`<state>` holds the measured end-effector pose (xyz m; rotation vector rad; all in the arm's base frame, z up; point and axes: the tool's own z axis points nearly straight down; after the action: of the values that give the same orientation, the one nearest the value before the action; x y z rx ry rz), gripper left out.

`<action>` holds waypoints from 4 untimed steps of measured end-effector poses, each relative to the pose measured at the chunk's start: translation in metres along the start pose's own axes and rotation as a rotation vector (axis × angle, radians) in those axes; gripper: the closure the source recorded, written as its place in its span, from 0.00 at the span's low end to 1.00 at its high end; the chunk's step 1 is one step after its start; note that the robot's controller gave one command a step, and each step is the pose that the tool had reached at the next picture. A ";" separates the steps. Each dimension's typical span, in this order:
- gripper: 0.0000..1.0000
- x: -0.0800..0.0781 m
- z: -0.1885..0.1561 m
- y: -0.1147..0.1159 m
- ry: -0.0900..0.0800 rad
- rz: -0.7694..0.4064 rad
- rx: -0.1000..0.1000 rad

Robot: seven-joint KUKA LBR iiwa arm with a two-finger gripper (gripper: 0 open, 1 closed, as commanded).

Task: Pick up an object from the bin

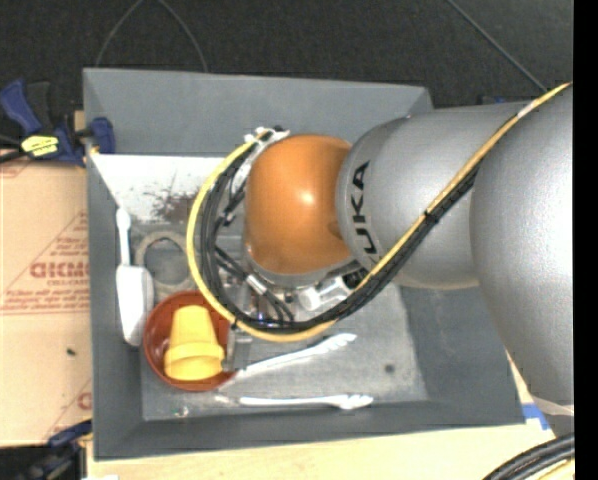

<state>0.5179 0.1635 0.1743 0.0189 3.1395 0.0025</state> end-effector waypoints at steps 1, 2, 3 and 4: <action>0.00 0.000 0.000 0.000 0.000 0.000 0.000; 1.00 -0.006 -0.083 -0.014 -0.003 0.035 0.000; 1.00 -0.006 -0.083 -0.014 -0.003 0.034 0.000; 1.00 -0.062 -0.076 0.016 -0.007 0.078 -0.002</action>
Offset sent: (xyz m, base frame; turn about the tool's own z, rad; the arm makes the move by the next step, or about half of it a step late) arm 0.0043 -0.0139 0.0818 0.0375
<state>0.5795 0.1787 0.2508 0.1413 3.1298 0.0052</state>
